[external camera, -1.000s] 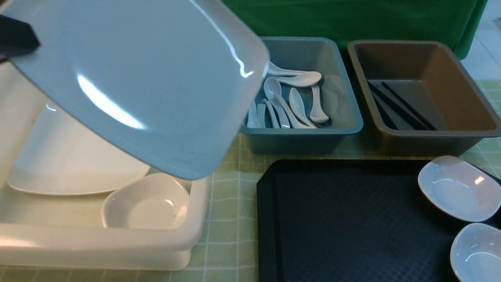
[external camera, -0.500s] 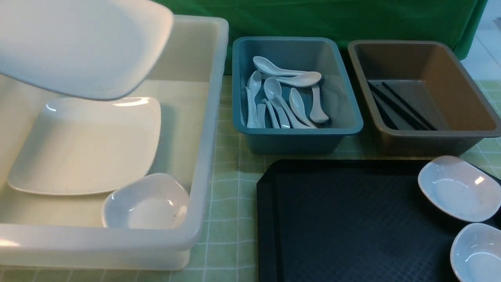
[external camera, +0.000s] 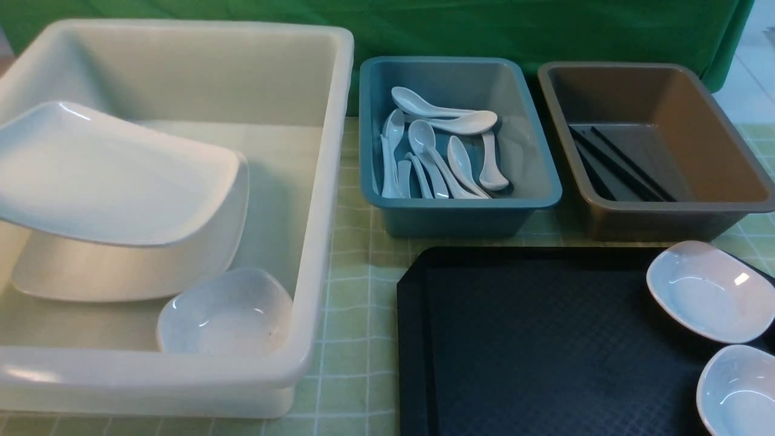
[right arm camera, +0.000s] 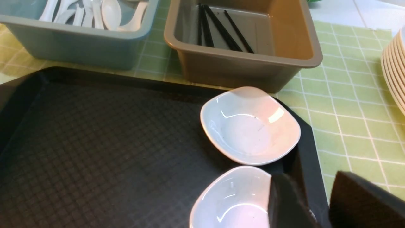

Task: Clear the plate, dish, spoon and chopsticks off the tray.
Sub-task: Use the left arm to put the plate into the large storage box on the left

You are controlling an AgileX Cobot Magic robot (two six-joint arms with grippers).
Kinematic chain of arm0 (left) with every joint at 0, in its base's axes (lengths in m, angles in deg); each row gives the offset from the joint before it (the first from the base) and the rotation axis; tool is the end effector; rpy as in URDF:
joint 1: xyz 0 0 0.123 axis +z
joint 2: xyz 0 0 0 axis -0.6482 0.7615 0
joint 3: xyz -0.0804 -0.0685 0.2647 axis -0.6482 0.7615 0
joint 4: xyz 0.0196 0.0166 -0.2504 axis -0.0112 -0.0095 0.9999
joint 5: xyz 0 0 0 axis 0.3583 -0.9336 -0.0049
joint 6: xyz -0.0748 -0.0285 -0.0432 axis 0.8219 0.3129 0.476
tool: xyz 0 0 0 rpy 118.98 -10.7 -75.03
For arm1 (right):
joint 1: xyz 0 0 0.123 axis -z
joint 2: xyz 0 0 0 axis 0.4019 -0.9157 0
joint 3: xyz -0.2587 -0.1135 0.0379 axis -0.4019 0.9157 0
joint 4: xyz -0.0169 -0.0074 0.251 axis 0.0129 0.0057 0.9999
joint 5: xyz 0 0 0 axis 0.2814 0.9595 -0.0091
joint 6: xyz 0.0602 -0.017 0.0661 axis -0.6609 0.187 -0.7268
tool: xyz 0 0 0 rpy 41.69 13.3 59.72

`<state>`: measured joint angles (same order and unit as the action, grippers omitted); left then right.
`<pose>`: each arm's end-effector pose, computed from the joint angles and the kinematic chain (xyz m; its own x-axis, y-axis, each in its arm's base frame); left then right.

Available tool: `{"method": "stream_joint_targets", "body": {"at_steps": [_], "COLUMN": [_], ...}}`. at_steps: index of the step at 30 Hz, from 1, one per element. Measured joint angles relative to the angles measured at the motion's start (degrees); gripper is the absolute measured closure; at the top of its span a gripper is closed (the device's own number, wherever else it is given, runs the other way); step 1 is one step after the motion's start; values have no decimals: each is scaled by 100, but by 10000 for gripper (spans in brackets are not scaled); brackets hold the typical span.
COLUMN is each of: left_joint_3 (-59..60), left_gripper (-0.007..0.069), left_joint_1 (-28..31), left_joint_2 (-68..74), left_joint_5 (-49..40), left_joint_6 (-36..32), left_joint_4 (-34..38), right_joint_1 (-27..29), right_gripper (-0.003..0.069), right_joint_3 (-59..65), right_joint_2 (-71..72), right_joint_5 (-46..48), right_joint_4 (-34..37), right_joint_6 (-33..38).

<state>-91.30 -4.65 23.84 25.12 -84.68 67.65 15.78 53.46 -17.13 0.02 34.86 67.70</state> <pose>0.2717 0.1448 0.2747 -0.3431 -0.8703 -0.3534 -0.5745 0.4921 -0.6540 0.0549 0.0021 0.3061 -0.4034 -0.0617 -0.9129 -0.0841 0.9960 -0.0302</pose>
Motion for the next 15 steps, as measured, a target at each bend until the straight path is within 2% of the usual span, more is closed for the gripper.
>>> {"method": "stream_joint_targets", "body": {"at_steps": [15], "left_joint_3": [214], "left_gripper": [589], "left_joint_1": [0], "left_joint_2": [557], "left_joint_5": [82], "left_joint_6": [-69], "left_joint_4": [73], "right_joint_1": [0], "right_gripper": [439], "right_joint_3": [0], "right_joint_2": [2], "right_joint_5": [-12], "right_joint_4": [0], "right_joint_6": [0]}}
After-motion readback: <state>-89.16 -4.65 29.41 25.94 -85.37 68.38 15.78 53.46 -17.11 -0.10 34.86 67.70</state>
